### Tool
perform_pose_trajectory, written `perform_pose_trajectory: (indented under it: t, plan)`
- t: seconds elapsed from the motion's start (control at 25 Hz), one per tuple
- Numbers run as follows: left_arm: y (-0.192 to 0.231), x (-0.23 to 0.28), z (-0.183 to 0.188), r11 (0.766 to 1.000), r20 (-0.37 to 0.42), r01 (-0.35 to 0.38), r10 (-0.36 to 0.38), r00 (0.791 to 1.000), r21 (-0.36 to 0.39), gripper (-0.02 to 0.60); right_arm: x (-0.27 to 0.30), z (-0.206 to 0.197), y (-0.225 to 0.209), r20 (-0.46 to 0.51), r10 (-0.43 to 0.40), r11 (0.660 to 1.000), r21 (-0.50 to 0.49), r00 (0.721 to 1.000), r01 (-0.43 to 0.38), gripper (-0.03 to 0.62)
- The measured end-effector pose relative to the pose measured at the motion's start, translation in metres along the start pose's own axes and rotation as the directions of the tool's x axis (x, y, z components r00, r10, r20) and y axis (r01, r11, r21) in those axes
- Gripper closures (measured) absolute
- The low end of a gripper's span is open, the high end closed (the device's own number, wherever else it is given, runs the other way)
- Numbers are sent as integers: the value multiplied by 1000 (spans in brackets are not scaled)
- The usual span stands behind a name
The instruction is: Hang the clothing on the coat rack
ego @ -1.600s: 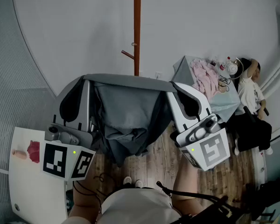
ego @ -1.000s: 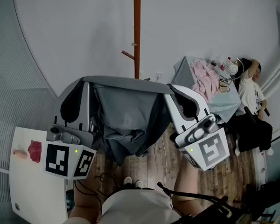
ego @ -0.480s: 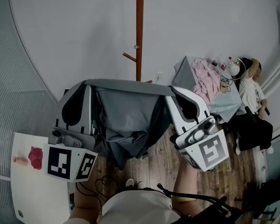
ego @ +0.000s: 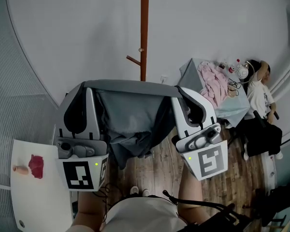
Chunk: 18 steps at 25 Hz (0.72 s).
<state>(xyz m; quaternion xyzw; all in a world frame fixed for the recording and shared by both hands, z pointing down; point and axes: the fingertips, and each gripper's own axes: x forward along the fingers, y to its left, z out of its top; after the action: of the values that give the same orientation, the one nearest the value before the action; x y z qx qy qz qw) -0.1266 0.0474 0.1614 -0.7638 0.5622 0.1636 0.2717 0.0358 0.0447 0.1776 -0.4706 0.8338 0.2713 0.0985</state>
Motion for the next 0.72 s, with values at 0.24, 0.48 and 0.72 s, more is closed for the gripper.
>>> perform_pose_trajectory:
  t: [0.24,0.48,0.72]
  plan:
    - [6,4,13,989,107,-106,95,990,103,568,7,8,-4,60,-131,979,-150,990,138,565]
    - [10,10,9,986,96,-100,88,991,134,568,14,8,-7,70,-121,983,-128,990,129,565]
    - [16,24,0,986,80,-75,64,995,151,568,26,6,-11,73,-131,981,-136,989,140,565]
